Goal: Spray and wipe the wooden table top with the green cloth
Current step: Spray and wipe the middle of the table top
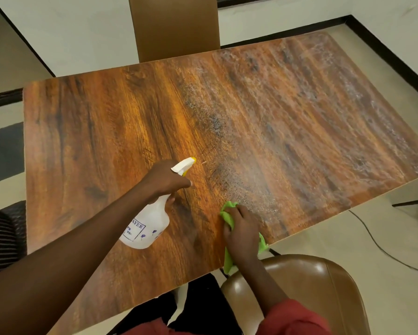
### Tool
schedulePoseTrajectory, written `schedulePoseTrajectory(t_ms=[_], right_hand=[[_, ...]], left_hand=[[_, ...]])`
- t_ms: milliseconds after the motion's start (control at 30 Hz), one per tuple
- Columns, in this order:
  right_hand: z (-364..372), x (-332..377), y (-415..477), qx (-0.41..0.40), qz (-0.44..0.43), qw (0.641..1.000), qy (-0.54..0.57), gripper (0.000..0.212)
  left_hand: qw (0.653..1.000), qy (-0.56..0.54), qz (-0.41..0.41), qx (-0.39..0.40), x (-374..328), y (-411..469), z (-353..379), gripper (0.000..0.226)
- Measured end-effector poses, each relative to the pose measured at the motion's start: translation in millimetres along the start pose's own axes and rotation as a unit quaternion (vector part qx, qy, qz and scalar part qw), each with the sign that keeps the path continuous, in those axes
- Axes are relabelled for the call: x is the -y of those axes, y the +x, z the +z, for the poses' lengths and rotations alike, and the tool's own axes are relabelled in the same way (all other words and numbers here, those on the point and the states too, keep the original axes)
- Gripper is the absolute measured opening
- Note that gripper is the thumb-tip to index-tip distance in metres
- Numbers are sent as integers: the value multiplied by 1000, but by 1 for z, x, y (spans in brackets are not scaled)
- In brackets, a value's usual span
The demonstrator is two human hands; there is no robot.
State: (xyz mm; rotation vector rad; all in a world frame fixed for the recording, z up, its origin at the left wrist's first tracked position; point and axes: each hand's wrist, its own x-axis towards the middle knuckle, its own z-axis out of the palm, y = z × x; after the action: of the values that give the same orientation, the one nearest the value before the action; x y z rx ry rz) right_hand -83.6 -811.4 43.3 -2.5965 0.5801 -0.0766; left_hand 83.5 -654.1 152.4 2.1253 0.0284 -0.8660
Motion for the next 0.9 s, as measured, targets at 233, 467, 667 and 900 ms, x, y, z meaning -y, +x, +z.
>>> schedulePoseTrajectory(t_ms=[233,467,667,900], right_hand=[[1,14,-2,46,-76,996,3,38],[5,3,-20,64,-68,996,12,41],[-20,-32,14,-54,58,996,43,43],[10,10,5,14,-56,998,13,40]], left_hand=[[1000,-28,-4,-2,1,5,1,44],[998,-65,-19,-11,8,5,-6,44],[998,-48,-27,-1,15,19,-5,56],[998,-55,-40,12,8,29,2,55]])
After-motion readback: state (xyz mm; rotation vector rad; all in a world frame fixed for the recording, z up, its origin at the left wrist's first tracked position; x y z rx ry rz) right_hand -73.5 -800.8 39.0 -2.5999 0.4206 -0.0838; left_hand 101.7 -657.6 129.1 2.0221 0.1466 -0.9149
